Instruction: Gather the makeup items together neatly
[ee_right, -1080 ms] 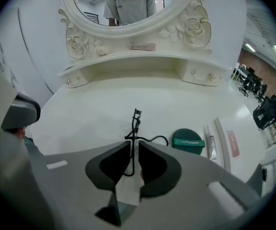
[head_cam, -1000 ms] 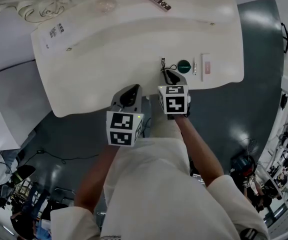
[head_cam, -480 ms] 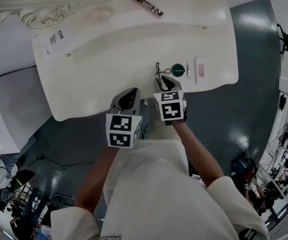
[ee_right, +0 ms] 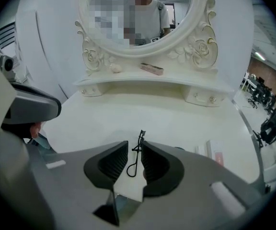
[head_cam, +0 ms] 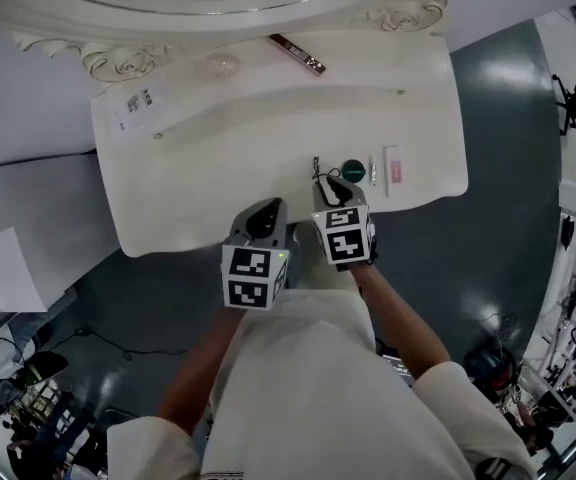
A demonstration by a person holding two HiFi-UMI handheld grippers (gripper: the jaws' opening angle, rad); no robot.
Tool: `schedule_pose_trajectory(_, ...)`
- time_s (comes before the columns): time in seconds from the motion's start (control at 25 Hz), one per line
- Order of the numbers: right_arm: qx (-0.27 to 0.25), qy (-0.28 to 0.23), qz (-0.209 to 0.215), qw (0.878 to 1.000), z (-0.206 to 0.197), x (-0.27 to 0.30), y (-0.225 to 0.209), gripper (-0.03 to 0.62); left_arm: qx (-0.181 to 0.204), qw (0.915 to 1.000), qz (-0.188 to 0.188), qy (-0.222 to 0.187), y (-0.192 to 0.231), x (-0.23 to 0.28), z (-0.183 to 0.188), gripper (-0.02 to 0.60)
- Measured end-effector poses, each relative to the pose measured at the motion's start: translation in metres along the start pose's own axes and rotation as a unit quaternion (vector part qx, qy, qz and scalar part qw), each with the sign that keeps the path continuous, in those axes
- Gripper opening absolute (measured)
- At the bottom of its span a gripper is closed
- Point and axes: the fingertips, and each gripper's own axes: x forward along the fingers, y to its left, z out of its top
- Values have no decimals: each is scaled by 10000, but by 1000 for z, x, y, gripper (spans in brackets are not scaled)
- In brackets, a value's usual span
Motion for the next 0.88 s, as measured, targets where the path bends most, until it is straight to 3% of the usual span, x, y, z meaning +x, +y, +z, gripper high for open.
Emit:
schedule_pose_trajectory(0.64, 38, -831, 452, 9955, 55, -42, 26, 72, -50, 9992, 125, -376, -10, -28, 26, -5)
schedule_pose_trajectory(0.88, -162, -1188, 698, 9903, 83, -66, 50, 72, -353, 9973, 86, -645, -3, -48, 47, -5)
